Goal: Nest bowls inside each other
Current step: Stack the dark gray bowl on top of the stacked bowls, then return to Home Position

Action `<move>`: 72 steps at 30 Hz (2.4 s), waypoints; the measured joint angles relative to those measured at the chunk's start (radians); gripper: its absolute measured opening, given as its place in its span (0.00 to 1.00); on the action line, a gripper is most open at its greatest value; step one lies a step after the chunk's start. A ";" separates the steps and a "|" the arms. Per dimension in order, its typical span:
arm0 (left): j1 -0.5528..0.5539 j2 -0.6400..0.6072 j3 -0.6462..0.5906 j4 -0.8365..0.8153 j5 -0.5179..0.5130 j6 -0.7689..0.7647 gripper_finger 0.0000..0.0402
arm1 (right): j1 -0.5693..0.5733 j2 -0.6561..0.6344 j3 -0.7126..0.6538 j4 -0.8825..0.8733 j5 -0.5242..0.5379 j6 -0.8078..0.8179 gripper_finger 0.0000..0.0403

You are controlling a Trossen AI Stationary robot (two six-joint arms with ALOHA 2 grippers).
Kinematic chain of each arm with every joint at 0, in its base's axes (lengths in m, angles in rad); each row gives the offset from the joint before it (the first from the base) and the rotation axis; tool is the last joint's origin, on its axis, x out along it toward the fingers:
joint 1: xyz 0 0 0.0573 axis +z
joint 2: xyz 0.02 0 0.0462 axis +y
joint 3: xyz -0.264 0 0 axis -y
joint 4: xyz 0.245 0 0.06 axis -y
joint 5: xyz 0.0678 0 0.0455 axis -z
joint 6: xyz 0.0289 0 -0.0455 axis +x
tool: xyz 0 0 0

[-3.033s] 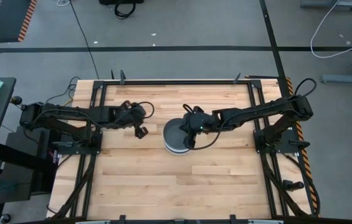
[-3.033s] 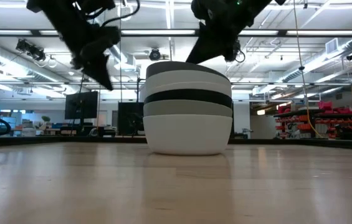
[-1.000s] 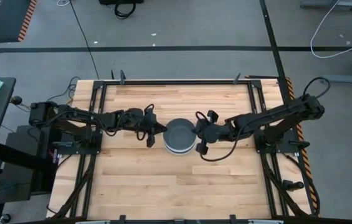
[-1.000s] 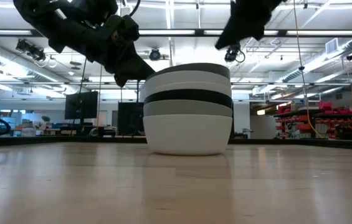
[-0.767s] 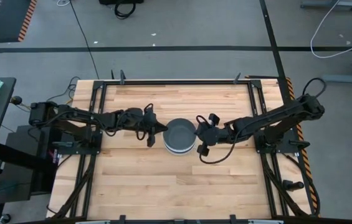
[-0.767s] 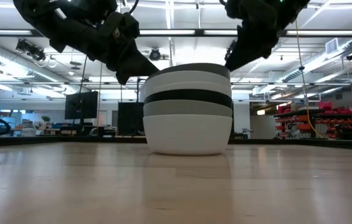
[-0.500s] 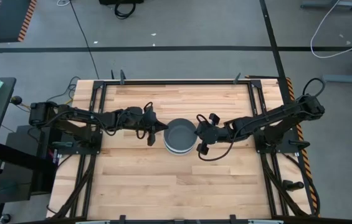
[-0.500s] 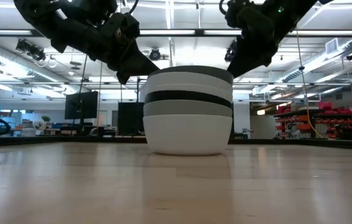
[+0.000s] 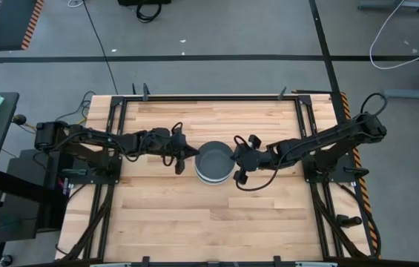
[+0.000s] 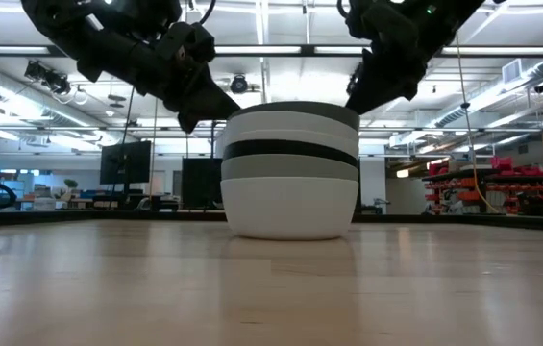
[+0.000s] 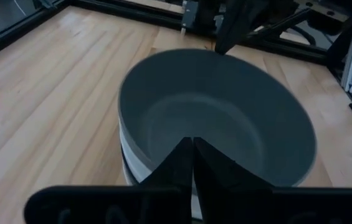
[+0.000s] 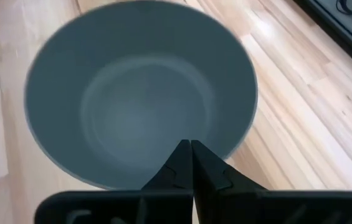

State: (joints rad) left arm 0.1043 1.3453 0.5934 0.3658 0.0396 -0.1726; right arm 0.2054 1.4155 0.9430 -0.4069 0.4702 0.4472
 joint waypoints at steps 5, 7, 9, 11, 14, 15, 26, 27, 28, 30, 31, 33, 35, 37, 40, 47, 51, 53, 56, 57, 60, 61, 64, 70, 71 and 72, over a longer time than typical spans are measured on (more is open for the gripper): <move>-0.001 0.012 0.000 -0.022 0.000 -0.003 0.05 | 0.000 0.000 -0.017 0.013 -0.003 0.006 0.00; -0.001 0.012 0.001 -0.013 0.000 -0.005 0.06 | 0.000 0.000 -0.017 0.019 -0.005 0.007 0.00; -0.001 0.011 0.001 -0.016 -0.001 -0.007 0.07 | 0.000 0.000 -0.017 0.021 -0.017 0.008 0.00; -0.001 0.011 0.001 -0.014 0.000 -0.007 0.07 | 0.001 0.000 -0.017 0.024 -0.019 0.020 0.00; -0.001 0.011 0.001 -0.016 0.000 -0.007 0.06 | 0.006 0.000 -0.017 0.025 -0.019 0.022 0.00; -0.001 0.011 0.001 -0.015 0.000 -0.007 0.05 | 0.007 0.000 -0.017 0.028 -0.019 0.022 0.00; -0.001 0.006 0.001 0.028 -0.001 0.012 0.07 | 0.007 -0.008 -0.007 0.049 -0.023 -0.035 0.00; -0.001 0.005 0.001 0.044 -0.001 0.023 0.07 | 0.007 -0.018 -0.004 0.062 -0.023 -0.048 0.01; -0.001 0.003 0.001 0.053 -0.001 0.027 0.07 | 0.007 -0.030 -0.001 0.073 -0.022 -0.058 0.01; -0.001 -0.013 0.000 0.047 -0.001 0.036 0.08 | 0.013 -0.060 0.004 0.087 -0.022 -0.075 0.01; 0.000 -0.020 0.000 0.052 -0.001 0.046 0.08 | 0.017 -0.077 0.006 0.088 -0.022 -0.084 0.01; 0.000 -0.044 0.000 0.045 -0.001 0.054 0.08 | 0.033 -0.114 0.009 0.090 -0.022 -0.106 0.01; -0.001 -0.082 0.000 0.047 -0.001 0.054 0.07 | 0.052 -0.162 0.011 0.099 -0.022 -0.122 0.01; -0.001 -0.127 0.000 0.046 -0.001 0.055 0.06 | 0.078 -0.212 0.012 0.109 -0.022 -0.134 0.01; -0.001 -0.210 0.000 0.044 -0.001 0.055 0.05 | 0.128 -0.284 0.012 0.127 -0.019 -0.141 0.01; -0.025 -0.399 0.000 -0.035 0.007 0.049 0.07 | 0.310 -0.389 0.012 0.162 0.090 -0.214 0.01; -0.053 -0.465 0.000 -0.094 0.009 0.052 0.08 | 0.405 -0.412 0.012 0.164 0.156 -0.226 0.02; -0.063 -0.491 0.000 -0.112 0.009 0.054 0.08 | 0.443 -0.421 0.012 0.169 0.176 -0.226 0.02; -0.065 -0.518 0.000 -0.113 0.009 0.063 0.07 | 0.490 -0.426 0.012 0.216 0.181 -0.223 0.02; -0.063 -0.523 0.000 -0.116 0.009 0.061 0.06 | 0.503 -0.426 0.012 0.233 0.180 -0.223 0.02; -0.065 -0.530 0.000 -0.119 0.008 0.005 0.05 | 0.538 -0.426 0.012 0.242 0.158 -0.223 0.03; -0.067 -0.530 0.000 -0.117 0.007 -0.009 0.05 | 0.544 -0.426 0.012 0.235 0.146 -0.223 0.03; -0.069 -0.530 0.000 -0.118 0.008 -0.021 0.05 | 0.559 -0.426 0.012 0.215 0.131 -0.207 0.03; -0.069 -0.530 0.000 -0.140 0.011 0.007 0.07 | 0.585 -0.423 0.012 0.175 0.092 -0.101 0.03; -0.069 -0.530 0.000 -0.147 0.020 0.003 0.08 | 0.592 -0.421 0.012 0.158 0.074 -0.100 0.03; -0.069 -0.530 0.000 -0.160 0.035 0.001 0.08 | 0.598 -0.418 0.010 0.150 0.058 -0.097 0.03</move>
State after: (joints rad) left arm 0.0352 0.8153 0.5938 0.2062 0.0743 -0.1714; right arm 0.8036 0.9974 0.9534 -0.2570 0.5279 0.3502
